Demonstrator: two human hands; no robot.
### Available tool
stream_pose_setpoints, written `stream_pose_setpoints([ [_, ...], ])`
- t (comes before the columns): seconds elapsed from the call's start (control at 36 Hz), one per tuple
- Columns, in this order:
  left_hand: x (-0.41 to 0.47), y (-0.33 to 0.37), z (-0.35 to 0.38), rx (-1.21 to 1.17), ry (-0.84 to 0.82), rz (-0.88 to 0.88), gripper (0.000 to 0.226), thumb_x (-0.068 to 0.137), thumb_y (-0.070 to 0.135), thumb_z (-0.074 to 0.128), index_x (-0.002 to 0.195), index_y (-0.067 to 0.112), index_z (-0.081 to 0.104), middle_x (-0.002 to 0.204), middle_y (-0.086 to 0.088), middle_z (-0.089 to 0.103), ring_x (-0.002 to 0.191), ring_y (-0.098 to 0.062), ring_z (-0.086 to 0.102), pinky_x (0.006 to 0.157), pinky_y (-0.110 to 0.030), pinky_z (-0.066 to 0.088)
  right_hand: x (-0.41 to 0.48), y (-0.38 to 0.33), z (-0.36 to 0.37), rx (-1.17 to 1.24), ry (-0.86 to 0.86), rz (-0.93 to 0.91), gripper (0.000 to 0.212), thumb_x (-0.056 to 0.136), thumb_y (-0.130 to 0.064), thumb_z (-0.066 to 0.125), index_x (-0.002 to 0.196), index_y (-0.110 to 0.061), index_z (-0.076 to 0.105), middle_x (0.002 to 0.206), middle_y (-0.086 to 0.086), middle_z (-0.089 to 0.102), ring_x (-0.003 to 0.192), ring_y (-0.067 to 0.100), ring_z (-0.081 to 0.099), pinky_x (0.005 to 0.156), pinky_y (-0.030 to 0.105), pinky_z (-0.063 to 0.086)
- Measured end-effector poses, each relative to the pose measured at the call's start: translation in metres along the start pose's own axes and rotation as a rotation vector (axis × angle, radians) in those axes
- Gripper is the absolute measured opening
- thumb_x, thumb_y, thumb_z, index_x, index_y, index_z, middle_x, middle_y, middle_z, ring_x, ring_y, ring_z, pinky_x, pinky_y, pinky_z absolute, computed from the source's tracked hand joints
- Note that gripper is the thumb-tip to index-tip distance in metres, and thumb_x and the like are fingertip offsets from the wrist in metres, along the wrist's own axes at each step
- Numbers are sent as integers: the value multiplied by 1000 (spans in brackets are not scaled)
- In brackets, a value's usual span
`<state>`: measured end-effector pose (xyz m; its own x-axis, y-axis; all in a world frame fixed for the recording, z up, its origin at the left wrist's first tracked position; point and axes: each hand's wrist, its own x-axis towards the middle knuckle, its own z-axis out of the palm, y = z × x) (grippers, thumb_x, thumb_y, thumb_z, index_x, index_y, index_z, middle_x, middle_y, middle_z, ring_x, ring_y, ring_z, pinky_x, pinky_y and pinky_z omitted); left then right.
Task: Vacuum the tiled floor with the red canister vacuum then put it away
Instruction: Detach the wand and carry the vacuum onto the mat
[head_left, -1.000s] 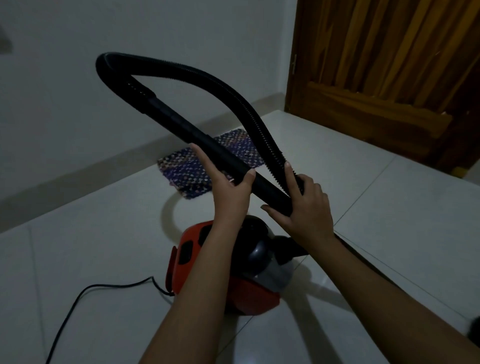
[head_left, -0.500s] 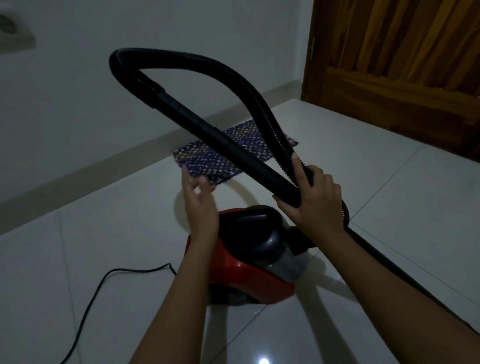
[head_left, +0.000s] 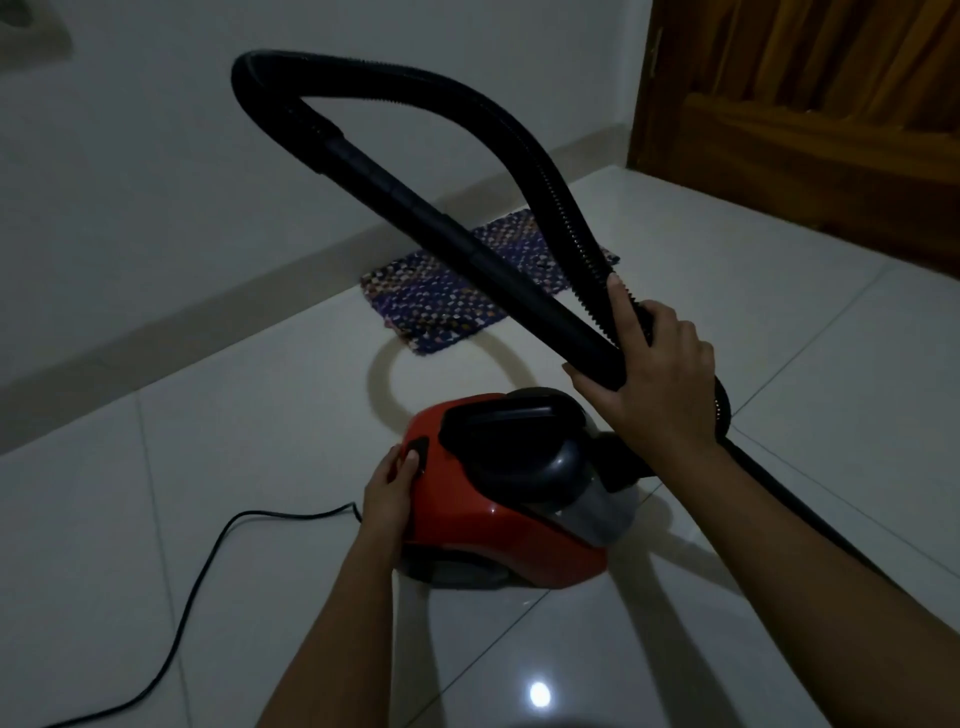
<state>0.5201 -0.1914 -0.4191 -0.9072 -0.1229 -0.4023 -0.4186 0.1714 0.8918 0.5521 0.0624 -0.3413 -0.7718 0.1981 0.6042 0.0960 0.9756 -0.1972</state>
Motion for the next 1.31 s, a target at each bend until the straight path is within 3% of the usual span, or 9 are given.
stream_pose_setpoints([
  [0.25, 7, 3, 5, -68, 77, -55, 43, 94, 17, 54, 136, 8, 47, 139, -17, 50, 124, -31, 49, 94, -33, 40, 2, -4, 3, -7, 5, 10, 84, 79, -61, 52, 147, -16, 34, 113, 21, 58, 84, 36, 57, 67, 42, 46],
  [0.53, 11, -10, 0, -133, -41, -76, 55, 90, 37, 59, 140, 21, 42, 144, -10, 46, 124, -31, 49, 104, -47, 43, 1, -4, 6, -17, 17, 2, 82, 78, -61, 51, 146, -17, 39, 110, 20, 60, 82, 35, 58, 66, 40, 46],
  [0.67, 10, -4, -1, -111, -52, -80, 51, 93, 30, 55, 140, 16, 42, 141, -12, 48, 123, -31, 50, 97, -40, 45, -2, -1, 5, -31, -2, 0, 83, 78, -62, 51, 146, -17, 36, 111, 20, 59, 81, 35, 58, 66, 40, 45],
  [0.75, 7, 9, 4, 17, 28, 29, 42, 95, 22, 52, 134, 8, 49, 136, -14, 52, 120, -29, 52, 92, -33, 42, -3, 2, 2, -24, -8, 5, 82, 78, -62, 50, 146, -17, 36, 110, 20, 59, 81, 35, 58, 65, 40, 46],
  [0.81, 4, 20, 7, 83, 39, 165, 40, 96, 23, 50, 134, 10, 49, 138, -13, 52, 122, -27, 50, 99, -34, 42, -3, 4, 0, -14, -10, 13, 82, 78, -62, 48, 146, -17, 36, 110, 21, 59, 81, 36, 58, 65, 40, 46],
  [0.94, -13, 57, 19, 166, -167, 506, 36, 95, 27, 52, 129, 16, 56, 133, 0, 56, 122, -11, 50, 101, -24, 42, -1, 8, -5, 3, -17, 39, 83, 78, -62, 48, 147, -17, 34, 111, 20, 58, 82, 36, 57, 65, 41, 46],
  [1.0, -18, 64, 22, 241, -309, 548, 38, 92, 33, 56, 127, 20, 58, 130, 3, 59, 120, -9, 53, 101, -23, 46, -1, 7, -7, 16, -18, 48, 84, 77, -62, 48, 147, -17, 35, 111, 20, 58, 83, 36, 57, 65, 41, 46],
  [1.11, -22, 71, 28, 588, -441, 670, 49, 81, 55, 58, 127, 35, 55, 122, 10, 60, 114, -9, 55, 101, -38, 46, -3, 7, -10, 23, -31, 61, 84, 77, -63, 46, 147, -18, 34, 111, 20, 58, 83, 36, 57, 66, 41, 47],
  [1.31, -26, 76, 29, 671, -488, 728, 45, 87, 31, 64, 131, 29, 53, 119, 2, 61, 112, -12, 54, 102, -37, 44, -7, 8, -12, 1, -30, 50, 84, 77, -63, 46, 146, -18, 33, 109, 20, 59, 79, 35, 57, 63, 39, 46],
])
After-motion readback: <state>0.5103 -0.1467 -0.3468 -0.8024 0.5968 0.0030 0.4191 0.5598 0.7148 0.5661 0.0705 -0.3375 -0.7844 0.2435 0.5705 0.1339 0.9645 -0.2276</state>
